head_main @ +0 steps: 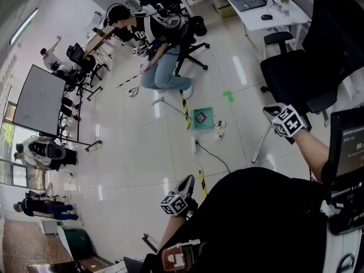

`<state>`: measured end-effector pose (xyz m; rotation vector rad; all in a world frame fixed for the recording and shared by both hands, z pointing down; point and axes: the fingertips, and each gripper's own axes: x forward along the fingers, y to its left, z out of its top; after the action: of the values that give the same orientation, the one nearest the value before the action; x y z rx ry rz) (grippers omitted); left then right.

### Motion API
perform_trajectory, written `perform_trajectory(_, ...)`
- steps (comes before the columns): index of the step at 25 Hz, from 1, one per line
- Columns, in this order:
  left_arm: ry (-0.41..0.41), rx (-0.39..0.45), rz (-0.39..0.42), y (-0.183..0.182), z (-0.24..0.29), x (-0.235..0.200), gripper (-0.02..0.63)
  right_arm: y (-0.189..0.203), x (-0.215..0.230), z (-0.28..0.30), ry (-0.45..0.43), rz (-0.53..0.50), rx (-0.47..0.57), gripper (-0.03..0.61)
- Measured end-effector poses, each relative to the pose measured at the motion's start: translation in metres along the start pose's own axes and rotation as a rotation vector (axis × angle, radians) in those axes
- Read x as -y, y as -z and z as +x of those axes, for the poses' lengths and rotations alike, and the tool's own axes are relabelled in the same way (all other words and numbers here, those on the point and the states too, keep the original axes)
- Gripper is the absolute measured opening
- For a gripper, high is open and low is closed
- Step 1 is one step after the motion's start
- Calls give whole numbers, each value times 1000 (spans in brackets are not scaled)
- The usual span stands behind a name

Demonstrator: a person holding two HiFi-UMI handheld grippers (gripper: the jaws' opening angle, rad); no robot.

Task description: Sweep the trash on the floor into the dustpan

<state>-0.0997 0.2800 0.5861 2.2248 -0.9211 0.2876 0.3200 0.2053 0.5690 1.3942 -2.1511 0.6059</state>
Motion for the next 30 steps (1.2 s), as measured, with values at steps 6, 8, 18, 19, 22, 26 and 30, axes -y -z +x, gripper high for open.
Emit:
perform_trajectory(6, 21, 30, -3, 3, -39, -25, -2, 2, -43, -8, 17, 8, 2, 11)
perform_trajectory(8, 43, 22, -2, 1, -45, -30, -2, -3, -51, -10, 30, 11, 0, 11)
perform_trajectory(18, 172, -89, 100, 11, -109, -135, -2, 3, -145, -13, 195, 94, 8, 11)
perform_trajectory(19, 169, -85, 100, 9, -110, -139, -2, 4, -149, -16, 198, 99, 5, 11)
perform_trajectory(22, 172, -47, 102, 0, -103, -135, -2, 11, -155, -21, 186, 103, 1, 11)
perform_trajectory(26, 181, 17, 81, -9, -94, -112, -2, 23, -164, -31, 152, 98, -13, 11)
perform_trajectory(30, 190, 21, 83, -18, -94, -89, -2, 15, -179, -40, 108, 52, -19, 11)
